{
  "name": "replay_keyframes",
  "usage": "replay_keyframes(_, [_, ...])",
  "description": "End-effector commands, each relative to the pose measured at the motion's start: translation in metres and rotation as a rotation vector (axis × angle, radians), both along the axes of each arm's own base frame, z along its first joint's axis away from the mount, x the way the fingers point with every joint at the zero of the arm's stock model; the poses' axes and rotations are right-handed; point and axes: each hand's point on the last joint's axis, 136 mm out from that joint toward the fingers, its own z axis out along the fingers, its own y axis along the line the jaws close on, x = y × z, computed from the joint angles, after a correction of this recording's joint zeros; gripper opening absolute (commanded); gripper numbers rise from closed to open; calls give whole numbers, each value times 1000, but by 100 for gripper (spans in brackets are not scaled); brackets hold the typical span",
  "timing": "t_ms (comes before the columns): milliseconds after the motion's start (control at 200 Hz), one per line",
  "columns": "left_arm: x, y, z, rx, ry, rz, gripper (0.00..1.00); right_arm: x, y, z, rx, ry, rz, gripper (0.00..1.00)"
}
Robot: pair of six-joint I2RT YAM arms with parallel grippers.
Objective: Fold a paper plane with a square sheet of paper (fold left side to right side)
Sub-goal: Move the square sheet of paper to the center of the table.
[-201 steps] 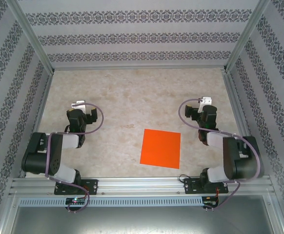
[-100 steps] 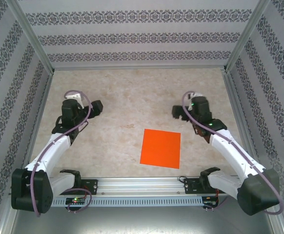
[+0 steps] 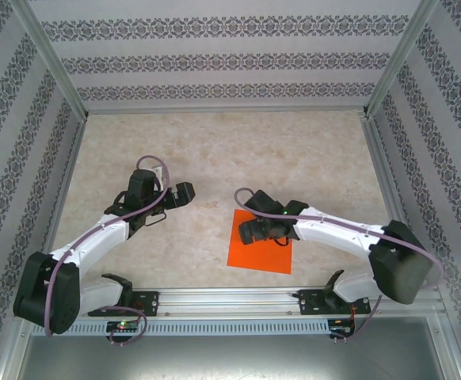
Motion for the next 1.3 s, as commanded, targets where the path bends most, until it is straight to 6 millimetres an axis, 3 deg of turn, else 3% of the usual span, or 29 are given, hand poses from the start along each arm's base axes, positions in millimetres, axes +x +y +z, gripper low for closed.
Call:
replay_keyframes(0, [-2, 3, -1, 8, 6, 24, 100, -4, 6, -12, -12, 40, -21, 95])
replay_keyframes(545, [-5, 13, 9, 54, -10, 47, 100, 7, 28, -60, -57, 110, 32, 88])
replay_keyframes(664, [-5, 13, 10, 55, -16, 49, 100, 21, 42, -62, -53, 95, 61, 87])
replay_keyframes(949, [-7, 16, 7, 74, -3, 53, 100, 84, 81, -62, -20, 51, 119, 85])
replay_keyframes(1099, [-8, 15, 6, 66, 8, 49, 100, 97, 100, -45, 41, 22, 139, 84])
replay_keyframes(1184, [-8, 8, 4, 41, 16, 21, 93, 100, 105, -21, 91, -20, 145, 85])
replay_keyframes(1294, [-6, -7, 1, -15, 43, -31, 79, 109, 94, 9, 115, -78, 121, 87])
